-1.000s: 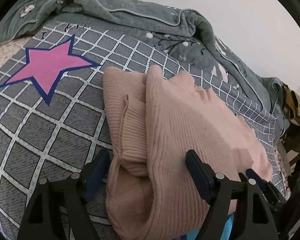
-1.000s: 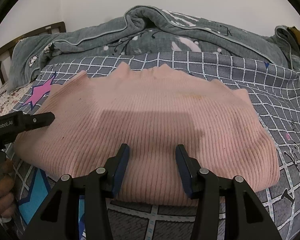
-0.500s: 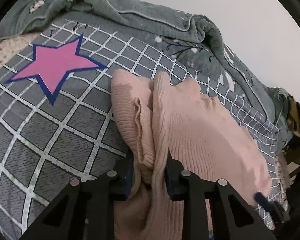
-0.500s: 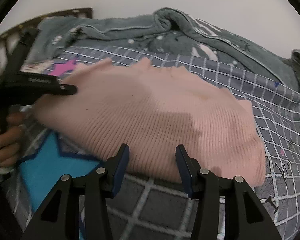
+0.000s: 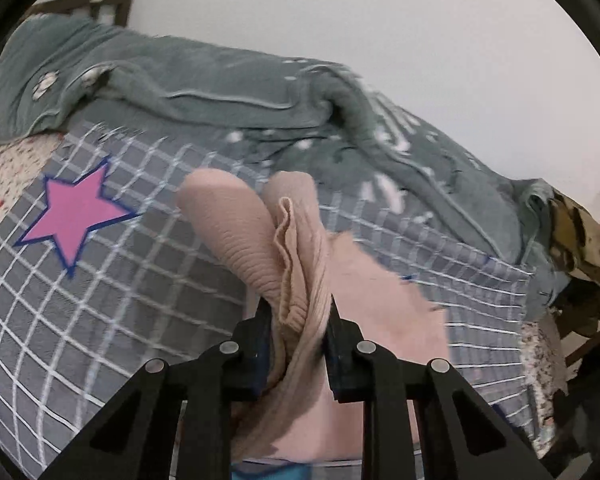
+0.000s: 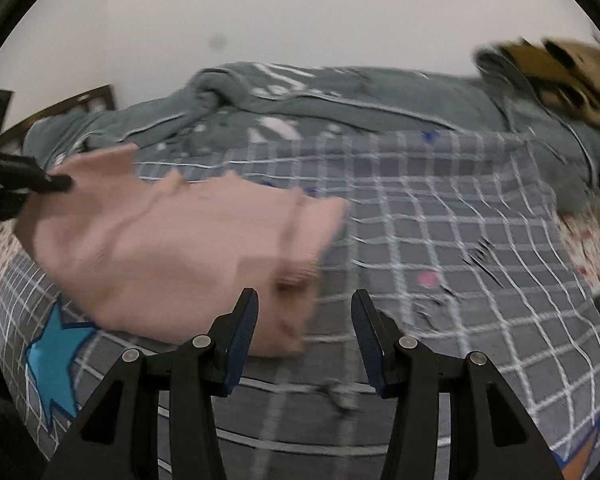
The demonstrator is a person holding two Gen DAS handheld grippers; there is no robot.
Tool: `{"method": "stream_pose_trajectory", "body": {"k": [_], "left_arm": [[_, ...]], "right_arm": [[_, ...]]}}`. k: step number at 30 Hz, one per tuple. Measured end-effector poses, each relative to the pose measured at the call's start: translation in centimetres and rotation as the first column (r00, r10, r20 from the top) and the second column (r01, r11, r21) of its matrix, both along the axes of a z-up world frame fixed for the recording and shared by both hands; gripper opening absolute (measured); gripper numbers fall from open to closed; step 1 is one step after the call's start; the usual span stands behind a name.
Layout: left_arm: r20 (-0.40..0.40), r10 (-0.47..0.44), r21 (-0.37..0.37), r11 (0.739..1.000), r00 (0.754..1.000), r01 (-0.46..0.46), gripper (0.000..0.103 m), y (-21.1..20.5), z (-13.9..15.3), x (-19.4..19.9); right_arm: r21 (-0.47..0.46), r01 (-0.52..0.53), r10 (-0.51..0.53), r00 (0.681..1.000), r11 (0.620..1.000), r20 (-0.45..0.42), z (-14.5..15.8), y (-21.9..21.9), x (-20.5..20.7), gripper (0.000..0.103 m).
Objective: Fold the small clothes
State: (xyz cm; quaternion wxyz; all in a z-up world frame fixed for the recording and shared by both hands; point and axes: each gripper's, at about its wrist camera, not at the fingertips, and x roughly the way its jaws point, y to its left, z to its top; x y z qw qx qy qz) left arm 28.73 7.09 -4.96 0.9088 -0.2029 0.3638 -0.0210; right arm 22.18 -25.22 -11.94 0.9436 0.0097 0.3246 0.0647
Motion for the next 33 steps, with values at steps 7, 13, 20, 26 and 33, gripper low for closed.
{"method": "stream_pose_trajectory", "body": {"k": [7, 13, 20, 26, 33], "left_arm": [[-0.065, -0.116, 0.051, 0.992, 0.991, 0.119, 0.021, -12.1, 1.0, 2.3], [-0.203, -0.266, 0.135, 0.946, 0.942, 0.296, 0.027, -20.8, -6.0, 3.7], [-0.058, -0.362, 0.034, 0.931, 0.930, 0.365, 0.071, -17.0, -4.7, 2.0], [-0.022, -0.233, 0.020, 0.972, 0.972, 0.234, 0.071, -8.9, -4.5, 1.8], [-0.028, -0.170, 0.015, 0.985, 0.985, 0.171, 0.071, -2.1, -7.4, 0.9]], "right_arm": [[0.062, 0.067, -0.068, 0.998, 0.996, 0.012, 0.2, -4.4, -0.1, 0.048], [0.103, 0.075, -0.074, 0.997, 0.992, -0.015, -0.3, -6.0, 0.7, 0.048], [0.160, 0.071, -0.068, 0.997, 0.984, -0.026, -0.2, -6.1, 1.2, 0.048], [0.324, -0.011, 0.004, 1.000, 0.946, 0.020, 1.0, -4.2, 1.6, 0.048], [0.428, -0.138, 0.137, 0.990, 0.893, 0.033, 0.8, 0.8, 2.9, 0.048]]}}
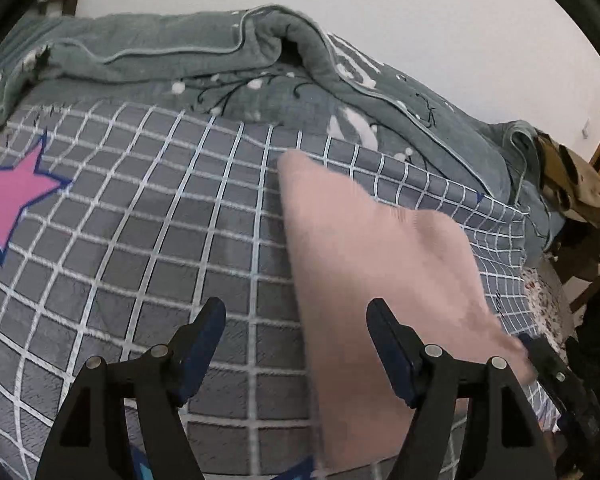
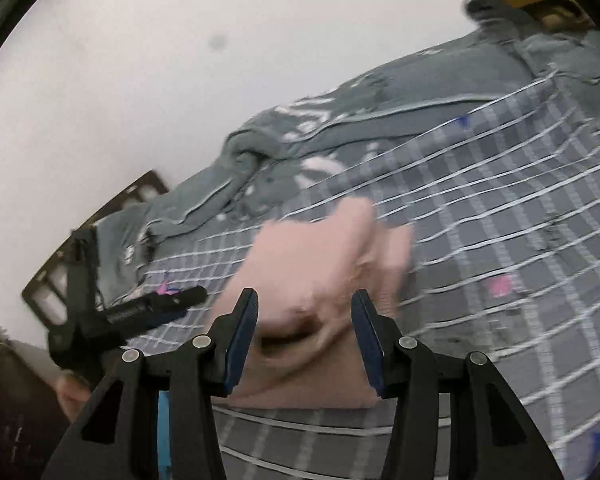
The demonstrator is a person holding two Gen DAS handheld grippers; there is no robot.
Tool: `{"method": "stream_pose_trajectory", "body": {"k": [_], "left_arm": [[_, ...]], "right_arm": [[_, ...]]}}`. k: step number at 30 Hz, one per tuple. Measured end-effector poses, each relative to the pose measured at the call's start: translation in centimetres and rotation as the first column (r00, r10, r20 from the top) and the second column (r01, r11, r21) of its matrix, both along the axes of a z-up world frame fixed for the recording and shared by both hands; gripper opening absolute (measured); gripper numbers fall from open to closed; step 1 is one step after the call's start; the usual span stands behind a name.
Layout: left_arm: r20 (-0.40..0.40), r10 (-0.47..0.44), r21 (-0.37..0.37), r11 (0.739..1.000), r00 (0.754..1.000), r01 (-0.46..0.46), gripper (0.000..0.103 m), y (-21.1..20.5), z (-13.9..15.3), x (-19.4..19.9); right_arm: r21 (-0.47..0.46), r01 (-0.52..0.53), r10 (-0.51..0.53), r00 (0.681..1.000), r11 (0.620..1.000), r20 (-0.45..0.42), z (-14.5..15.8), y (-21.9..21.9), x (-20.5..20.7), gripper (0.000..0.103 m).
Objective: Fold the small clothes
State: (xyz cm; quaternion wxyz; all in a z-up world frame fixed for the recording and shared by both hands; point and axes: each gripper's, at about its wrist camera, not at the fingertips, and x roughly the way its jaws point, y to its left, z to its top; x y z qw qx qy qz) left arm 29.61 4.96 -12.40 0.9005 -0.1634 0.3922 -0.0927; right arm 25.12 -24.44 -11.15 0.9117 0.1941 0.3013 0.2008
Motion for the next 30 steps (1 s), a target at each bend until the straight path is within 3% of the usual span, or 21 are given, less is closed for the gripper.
{"method": "stream_pose_trajectory", "body": {"k": [2, 3, 5, 6, 13, 16, 18, 24, 30], "left_arm": [[0.002, -0.033, -0.007, 0.999, 0.999, 0.033, 0.071, 0.1, -0.8, -0.3], [0.004, -0.049, -0.001, 0.999, 0.999, 0.049, 0.071, 0.0, -1.2, -0.5], [0.010, -0.077, 0.020, 0.997, 0.997, 0.077, 0.072, -0.7, -1.8, -0.8], [0.013, -0.091, 0.028, 0.995, 0.996, 0.091, 0.072, -0.9, -2.0, -1.0], [0.012, -0.188, 0.011, 0.982, 0.982, 0.188, 0.073, -1.4, -2.2, -1.9], [0.010, -0.243, -0.032, 0.969, 0.970, 0.243, 0.073, -1.8, -2.3, -2.1], [0.013, -0.276, -0.040, 0.960, 0.961, 0.277, 0.073, -2.3, -2.4, -2.4], [-0.007, -0.399, -0.010, 0.917, 0.917, 0.399, 0.073, -4.7, -3.1, -4.3], [0.021, -0.376, 0.130, 0.920, 0.926, 0.370, 0.073, -7.1, -3.2, -5.9]], "right_arm": [[-0.060, 0.005, -0.007, 0.999, 0.998, -0.032, -0.8, 1.7, 0.9, 0.048], [-0.114, 0.021, -0.027, 0.998, 0.993, -0.053, -1.2, 2.2, 1.2, 0.040], [-0.266, 0.027, -0.050, 0.995, 0.964, -0.080, -2.2, 3.3, 1.7, 0.006], [-0.297, 0.028, -0.053, 0.996, 0.954, -0.077, -2.5, 3.1, 1.7, 0.005], [-0.285, 0.057, -0.091, 0.990, 0.957, -0.109, -4.0, -0.4, 0.8, 0.009], [-0.276, 0.058, -0.071, 0.997, 0.959, -0.039, -2.3, -0.6, -0.2, 0.013], [-0.251, 0.062, -0.060, 0.998, 0.966, 0.018, -1.0, -0.8, -1.2, 0.021], [-0.217, 0.001, 0.003, 1.000, 0.976, 0.021, -0.6, -0.6, -1.7, 0.029], [-0.127, -0.089, 0.090, 0.996, 0.988, 0.004, -1.0, -0.2, -2.5, 0.040]]}}
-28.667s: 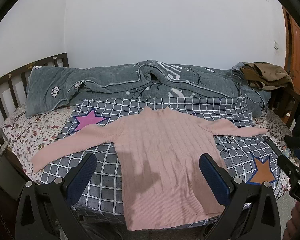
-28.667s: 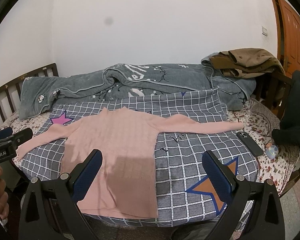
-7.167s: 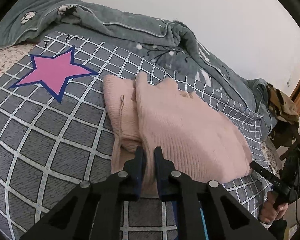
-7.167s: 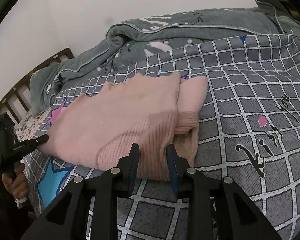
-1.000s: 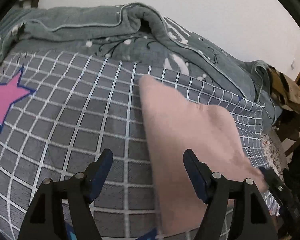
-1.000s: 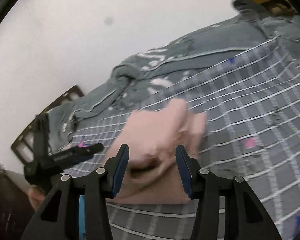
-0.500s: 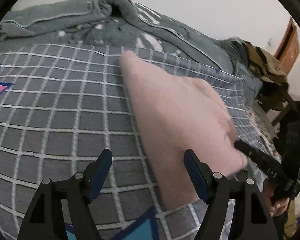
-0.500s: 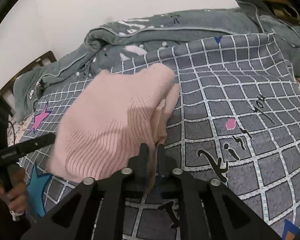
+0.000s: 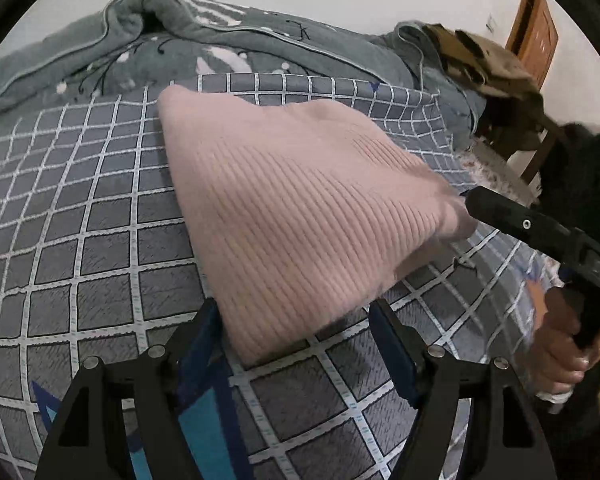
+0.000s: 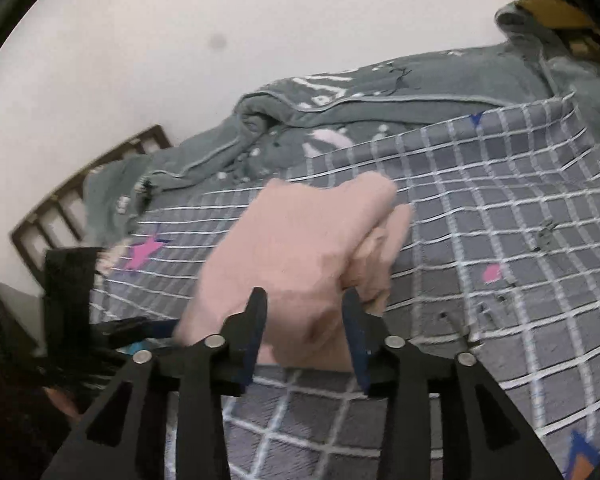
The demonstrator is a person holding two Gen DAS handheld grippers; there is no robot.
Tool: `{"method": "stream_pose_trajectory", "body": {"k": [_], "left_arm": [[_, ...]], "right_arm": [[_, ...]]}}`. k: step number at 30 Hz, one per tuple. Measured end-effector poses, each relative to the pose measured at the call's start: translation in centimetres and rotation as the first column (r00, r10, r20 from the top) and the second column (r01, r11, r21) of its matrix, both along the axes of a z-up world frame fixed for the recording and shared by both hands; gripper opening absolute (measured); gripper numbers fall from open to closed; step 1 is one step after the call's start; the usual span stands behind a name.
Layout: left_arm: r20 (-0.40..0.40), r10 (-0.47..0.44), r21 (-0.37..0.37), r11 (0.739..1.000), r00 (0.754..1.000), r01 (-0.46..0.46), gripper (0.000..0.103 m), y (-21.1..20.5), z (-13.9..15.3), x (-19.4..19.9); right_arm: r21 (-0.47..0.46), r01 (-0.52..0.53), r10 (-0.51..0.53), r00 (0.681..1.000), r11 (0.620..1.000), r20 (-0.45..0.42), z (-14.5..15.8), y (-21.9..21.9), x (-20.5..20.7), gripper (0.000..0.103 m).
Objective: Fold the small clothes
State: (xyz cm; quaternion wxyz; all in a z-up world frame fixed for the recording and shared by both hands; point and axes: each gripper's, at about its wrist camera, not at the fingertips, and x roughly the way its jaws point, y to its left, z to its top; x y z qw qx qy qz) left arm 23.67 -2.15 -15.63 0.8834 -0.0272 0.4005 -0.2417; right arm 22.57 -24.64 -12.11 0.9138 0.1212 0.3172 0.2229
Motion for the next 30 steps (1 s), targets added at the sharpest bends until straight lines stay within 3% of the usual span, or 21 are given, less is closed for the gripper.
{"method": "stream_pose_trajectory", "body": {"k": [3, 5, 6, 7, 9, 10, 13, 20, 23, 26, 27, 28, 30], "left_arm": [[0.033, 0.033, 0.025, 0.999, 0.999, -0.034, 0.073, -0.5, 0.2, -0.3], [0.038, 0.054, 0.029, 0.998, 0.998, -0.055, 0.064, -0.1, 0.3, -0.3], [0.038, 0.059, 0.029, 0.998, 0.998, -0.060, 0.056, 0.1, 0.2, -0.3], [0.043, 0.073, 0.028, 0.997, 0.996, -0.074, 0.039, 0.5, 0.3, -0.4], [0.056, 0.091, 0.004, 0.996, 0.994, -0.091, 0.027, 1.5, 0.4, -0.5], [0.057, 0.090, -0.020, 0.996, 0.994, -0.089, 0.022, 2.0, 0.5, -0.5], [0.058, 0.085, -0.052, 0.995, 0.995, -0.082, 0.019, 3.2, 0.7, -0.9], [0.077, 0.063, 0.009, 0.998, 0.995, -0.064, 0.021, 3.1, 0.0, -2.0], [0.056, 0.064, 0.012, 0.998, 0.996, -0.065, 0.038, 3.9, 0.2, -2.0], [0.010, 0.052, -0.057, 0.997, 0.999, -0.051, 0.039, 5.8, 0.8, -1.5], [0.002, 0.055, -0.071, 0.996, 0.998, -0.055, 0.044, 6.2, 0.9, -1.4], [-0.001, 0.072, -0.083, 0.994, 0.997, -0.072, 0.059, 6.7, 1.1, -1.2], [0.035, 0.127, -0.086, 0.989, 0.991, -0.124, 0.066, 7.3, 1.7, -1.1]], "right_arm": [[-0.036, 0.015, -0.015, 1.000, 0.999, 0.001, -0.5, 0.8, 0.2, 0.042], [-0.034, 0.016, -0.017, 1.000, 0.999, -0.020, -1.1, 1.1, 0.6, 0.042], [-0.038, 0.015, -0.016, 0.999, 0.999, -0.028, -1.2, 1.2, 0.8, 0.036], [-0.045, 0.008, -0.009, 0.999, 0.999, -0.033, -1.3, 1.3, 1.0, 0.032], [-0.075, 0.007, -0.009, 1.000, 0.997, -0.028, -1.3, 1.4, 1.0, 0.010], [-0.081, 0.018, -0.019, 1.000, 0.997, -0.002, -1.0, 1.2, 0.7, 0.010], [-0.065, 0.050, -0.047, 0.997, 0.997, 0.054, -0.2, 0.1, -0.1, 0.008], [-0.180, 0.035, -0.038, 0.999, 0.983, -0.012, -1.9, 0.9, 0.5, 0.008], [-0.183, 0.016, -0.024, 0.999, 0.983, -0.046, -2.4, 1.0, 1.0, 0.012], [-0.157, 0.031, -0.032, 0.999, 0.987, -0.001, -1.3, 0.8, 0.5, 0.016], [-0.143, 0.036, -0.034, 0.999, 0.989, 0.020, -0.8, 0.8, 0.3, 0.019], [-0.135, 0.043, -0.039, 0.999, 0.990, 0.033, -0.5, 0.8, 0.3, 0.021], [-0.118, 0.058, -0.052, 0.997, 0.991, 0.050, 0.1, 1.0, 0.6, 0.028]]}}
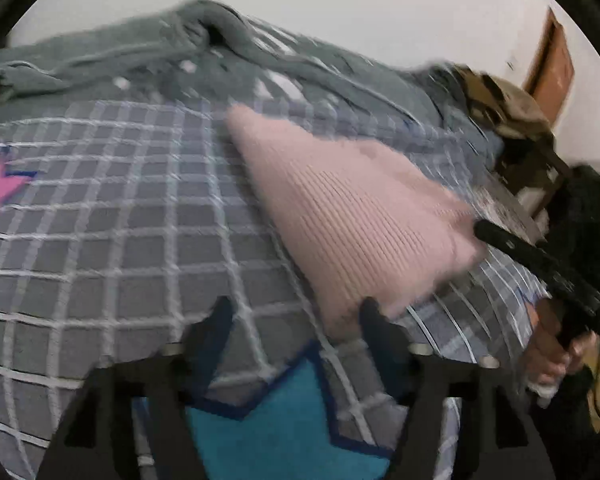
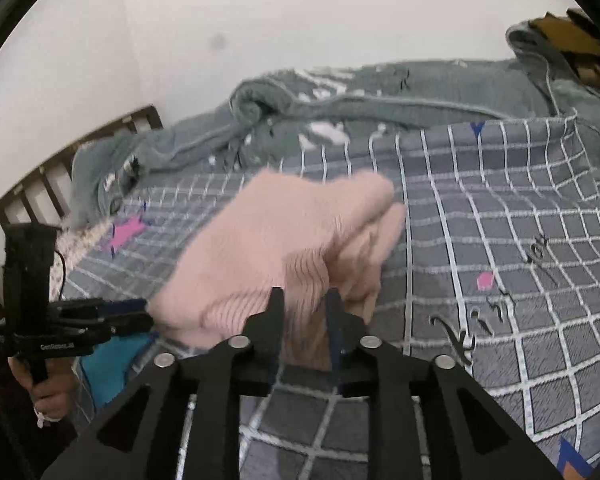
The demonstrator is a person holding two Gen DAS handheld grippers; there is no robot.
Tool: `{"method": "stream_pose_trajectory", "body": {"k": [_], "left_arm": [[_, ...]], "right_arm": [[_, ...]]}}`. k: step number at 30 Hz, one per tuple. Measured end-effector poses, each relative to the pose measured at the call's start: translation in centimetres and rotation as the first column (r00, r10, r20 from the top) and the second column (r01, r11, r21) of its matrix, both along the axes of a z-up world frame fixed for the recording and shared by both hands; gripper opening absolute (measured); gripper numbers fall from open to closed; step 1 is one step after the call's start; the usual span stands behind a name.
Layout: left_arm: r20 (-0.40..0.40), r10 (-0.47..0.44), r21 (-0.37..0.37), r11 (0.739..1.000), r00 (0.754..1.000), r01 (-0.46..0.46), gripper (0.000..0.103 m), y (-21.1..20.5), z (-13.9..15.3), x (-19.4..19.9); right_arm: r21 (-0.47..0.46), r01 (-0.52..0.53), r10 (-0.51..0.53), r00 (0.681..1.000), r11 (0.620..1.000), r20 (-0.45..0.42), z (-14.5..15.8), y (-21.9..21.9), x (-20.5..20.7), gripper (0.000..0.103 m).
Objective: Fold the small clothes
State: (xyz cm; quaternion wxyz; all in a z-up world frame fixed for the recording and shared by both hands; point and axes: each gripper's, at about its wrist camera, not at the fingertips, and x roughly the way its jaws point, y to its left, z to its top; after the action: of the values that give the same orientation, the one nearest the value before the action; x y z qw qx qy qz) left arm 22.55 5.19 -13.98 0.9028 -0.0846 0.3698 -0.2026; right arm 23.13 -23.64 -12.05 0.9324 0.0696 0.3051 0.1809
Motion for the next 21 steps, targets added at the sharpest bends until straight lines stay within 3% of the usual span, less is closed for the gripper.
{"method": "stream_pose_trajectory", "body": {"k": [6, 11, 13, 16, 17, 21], "left_arm": [[0.004, 0.031, -0.051, 0.998, 1.000, -0.031, 0.066, 1.2, 1.3, 2.2], [0.004, 0.036, -0.041, 0.999, 0.999, -0.035, 0.066, 0.9, 1.3, 4.8], [-0.010, 0.037, -0.051, 0.998, 0.999, -0.038, 0.066, 0.8, 0.9, 5.9], [-0.025, 0.040, -0.068, 0.997, 0.999, -0.041, 0.066, 0.8, 0.6, 7.0], [-0.029, 0.038, -0.082, 0.996, 0.999, -0.040, 0.066, 0.9, 0.6, 7.2], [-0.063, 0.008, -0.129, 0.991, 0.998, -0.016, 0.066, 0.3, 0.1, 8.2]], "right_arm": [[-0.005, 0.053, -0.053, 0.999, 0.999, 0.013, 0.7, 1.2, 2.8, 0.036], [-0.023, 0.109, -0.110, 0.992, 0.994, -0.060, -0.2, 2.6, 7.0, 0.035], [-0.035, 0.115, -0.116, 0.992, 0.993, -0.053, -0.7, 3.1, 7.4, 0.012], [0.044, 0.118, -0.121, 0.990, 0.992, 0.069, 0.9, 1.2, 5.7, 0.011], [0.064, 0.120, -0.124, 0.990, 0.991, 0.061, 1.0, 0.2, 5.6, 0.011], [0.036, 0.152, -0.146, 0.981, 0.988, -0.131, -2.5, -1.1, 8.0, 0.014]]}}
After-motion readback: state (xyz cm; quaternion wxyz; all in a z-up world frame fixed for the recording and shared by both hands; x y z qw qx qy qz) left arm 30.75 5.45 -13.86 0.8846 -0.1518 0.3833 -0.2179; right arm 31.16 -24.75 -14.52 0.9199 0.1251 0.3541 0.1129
